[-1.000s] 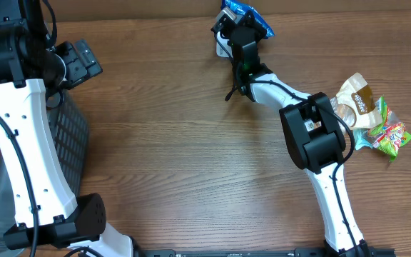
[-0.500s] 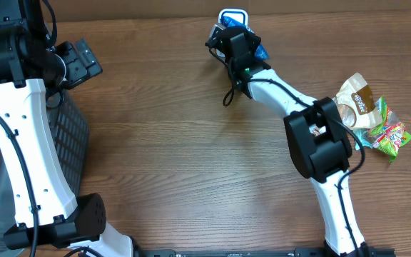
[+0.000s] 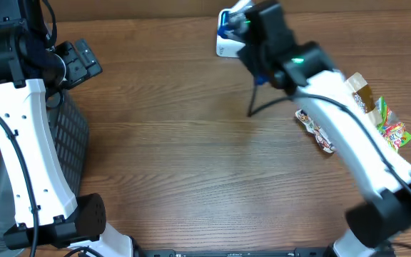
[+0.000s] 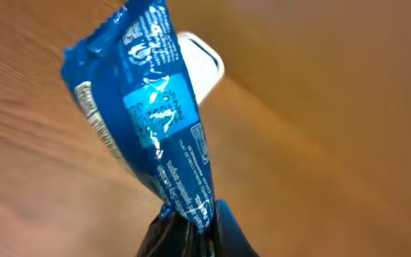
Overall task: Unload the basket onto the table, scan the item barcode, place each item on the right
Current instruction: 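Carry the blue bar right and drop it onto the packet pile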
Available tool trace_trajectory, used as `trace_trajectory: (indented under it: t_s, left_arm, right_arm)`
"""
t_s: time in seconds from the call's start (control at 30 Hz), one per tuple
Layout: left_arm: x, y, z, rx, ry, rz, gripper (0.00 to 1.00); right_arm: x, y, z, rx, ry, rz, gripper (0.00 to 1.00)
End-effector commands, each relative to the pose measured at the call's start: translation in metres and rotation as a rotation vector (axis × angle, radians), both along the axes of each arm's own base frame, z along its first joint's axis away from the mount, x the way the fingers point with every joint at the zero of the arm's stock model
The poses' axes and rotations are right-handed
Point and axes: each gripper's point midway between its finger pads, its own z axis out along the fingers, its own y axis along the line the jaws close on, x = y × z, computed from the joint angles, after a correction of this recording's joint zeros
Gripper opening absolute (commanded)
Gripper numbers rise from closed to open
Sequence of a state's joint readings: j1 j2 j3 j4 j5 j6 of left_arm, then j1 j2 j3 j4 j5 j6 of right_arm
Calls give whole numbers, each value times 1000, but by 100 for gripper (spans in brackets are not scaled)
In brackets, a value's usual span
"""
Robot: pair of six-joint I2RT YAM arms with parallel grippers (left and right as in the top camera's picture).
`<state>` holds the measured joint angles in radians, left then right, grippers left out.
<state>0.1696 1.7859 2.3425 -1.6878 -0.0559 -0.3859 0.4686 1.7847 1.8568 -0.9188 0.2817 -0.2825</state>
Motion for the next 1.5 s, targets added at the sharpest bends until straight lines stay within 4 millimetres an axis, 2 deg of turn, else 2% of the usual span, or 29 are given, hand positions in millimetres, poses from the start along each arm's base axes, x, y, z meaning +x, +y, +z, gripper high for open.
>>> trace_trajectory:
  t_s: [0.0, 0.03, 0.17, 0.2, 0.23, 0.33, 0.37, 0.4, 0.47, 0.5, 0.53, 0.6, 0.63, 0.67, 0.7, 0.77, 0.83, 0.9, 0.97, 1.0, 1.07, 1.17, 1.23, 1.27, 1.47]
  left_arm:
    - [2, -3, -3, -1, 11, -13, 100]
    - [2, -3, -3, -1, 11, -13, 100]
    - [2, -3, -3, -1, 11, -13, 100]
    - [2, -3, -3, -1, 11, -13, 100]
    - [2, -3, -3, -1, 11, -13, 100]
    - [2, -3, -3, -1, 11, -13, 100]
    - [2, -3, -3, -1, 11, -13, 100]
    - [2, -3, -3, -1, 11, -13, 100]
    - [2, -3, -3, -1, 11, -13, 100]
    - [2, -3, -3, -1, 11, -13, 100]
    - [2, -3, -3, -1, 11, -13, 100]
    - [2, -3, -3, -1, 11, -13, 100]
    - [2, -3, -3, -1, 11, -13, 100]
    - [2, -3, -3, -1, 11, -13, 100]
    - [2, -3, -3, -1, 11, -13, 100]
    - [2, -3, -3, -1, 11, -13, 100]
    - [2, -3, -3, -1, 11, -13, 100]
    - [2, -3, -3, -1, 11, -13, 100]
    - [2, -3, -3, -1, 11, -13, 100]
    - [2, -3, -3, -1, 11, -13, 99]
    - [2, -3, -3, -1, 11, -13, 100]
    - [2, -3, -3, -1, 11, -13, 100]
    - [2, -3, -3, -1, 11, -13, 99]
    - [2, -3, -3, -1, 11, -13, 100]
    - [2, -3, -3, -1, 11, -13, 100]
  right_arm:
    - [-30, -64, 29, 293, 55, -381, 4]
    - [-42, -96, 21, 345, 110, -541, 4]
    - [-62, -199, -14, 424, 230, -964, 4]
    - [-62, -210, -20, 435, 248, -992, 4]
    - [-63, -228, -34, 458, 284, -1044, 4]
    - [-65, -257, -72, 488, 369, -1133, 4]
    - [-68, -273, -101, 509, 424, -1183, 4]
    - [-68, -278, -112, 521, 447, -1198, 4]
    - [-70, -283, -133, 547, 503, -1202, 22]
    - [-70, -284, -137, 549, 524, -1181, 40]
    - [-69, -282, -138, 553, 533, -1156, 47]
    - [-69, -276, -130, 563, 549, -1096, 61]
    - [-71, -273, -117, 562, 545, -1079, 66]
    - [-72, -271, -109, 561, 541, -1064, 67]
    - [-75, -263, -88, 573, 529, -1017, 67]
    - [-79, -251, -61, 590, 505, -946, 76]
    - [-89, -232, -18, 610, 443, -863, 80]
    - [-109, -204, 31, 651, 365, -762, 81]
    - [-131, -184, 60, 682, 323, -686, 81]
    - [-150, -170, 76, 697, 303, -638, 100]
    - [-184, -157, 97, 702, 259, -583, 100]
    - [-212, -153, 117, 716, 184, -548, 100]
    - [-232, -152, 121, 718, 170, -543, 100]
    - [-241, -158, 121, 679, 146, -560, 100]
    - [-261, -186, 125, 576, 40, -668, 100]
